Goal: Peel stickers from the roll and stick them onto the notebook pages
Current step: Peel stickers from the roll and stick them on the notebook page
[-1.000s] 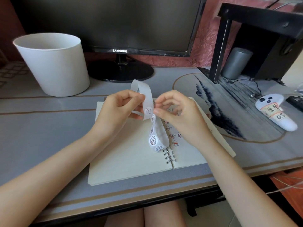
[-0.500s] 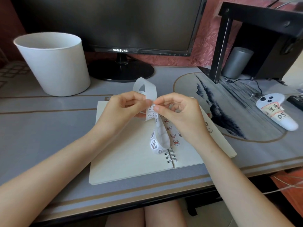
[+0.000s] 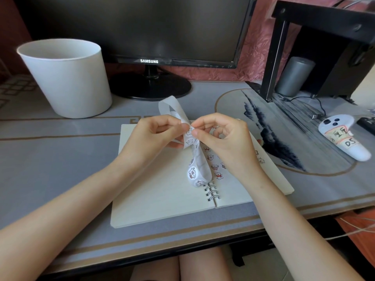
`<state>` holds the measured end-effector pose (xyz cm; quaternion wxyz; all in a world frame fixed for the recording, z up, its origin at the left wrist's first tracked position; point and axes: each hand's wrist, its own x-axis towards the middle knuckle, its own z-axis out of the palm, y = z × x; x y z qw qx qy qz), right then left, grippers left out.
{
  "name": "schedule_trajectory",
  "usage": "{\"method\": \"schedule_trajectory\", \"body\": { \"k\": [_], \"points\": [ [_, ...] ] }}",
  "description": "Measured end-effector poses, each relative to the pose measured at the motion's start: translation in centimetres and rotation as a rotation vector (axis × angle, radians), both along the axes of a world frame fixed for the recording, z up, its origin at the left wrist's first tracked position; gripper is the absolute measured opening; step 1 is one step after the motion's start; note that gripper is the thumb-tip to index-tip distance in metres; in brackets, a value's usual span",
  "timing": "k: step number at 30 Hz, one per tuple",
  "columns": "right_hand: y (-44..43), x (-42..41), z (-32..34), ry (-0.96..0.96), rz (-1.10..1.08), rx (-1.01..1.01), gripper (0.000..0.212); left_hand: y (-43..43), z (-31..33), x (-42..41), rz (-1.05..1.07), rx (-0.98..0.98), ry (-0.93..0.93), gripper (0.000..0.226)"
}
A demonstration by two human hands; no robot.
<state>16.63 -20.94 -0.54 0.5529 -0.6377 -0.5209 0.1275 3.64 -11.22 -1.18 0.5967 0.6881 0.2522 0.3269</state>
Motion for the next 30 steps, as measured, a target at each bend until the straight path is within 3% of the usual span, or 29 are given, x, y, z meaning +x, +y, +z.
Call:
{"method": "schedule_trajectory", "body": {
  "k": [15, 23, 30],
  "points": [
    [-0.4, -0.2, 0.3, -0.060, -0.007, -0.044, 0.007, -0.1, -0.1, 0.1, 0.007, -0.011, 0.020, 0.015],
    [-0.6, 0.0, -0.1, -0.167, -0.017, -0.058, 0.015, -0.2, -0.1, 0.1, 0.012, -0.046, 0.026, 0.019],
    [-2.4, 0.4, 1.2, 0.143, 0.055, -0.071, 0.012, 0.1, -0.4, 0.1, 0.034, -0.053, 0.025, 0.019]
  ]
}}
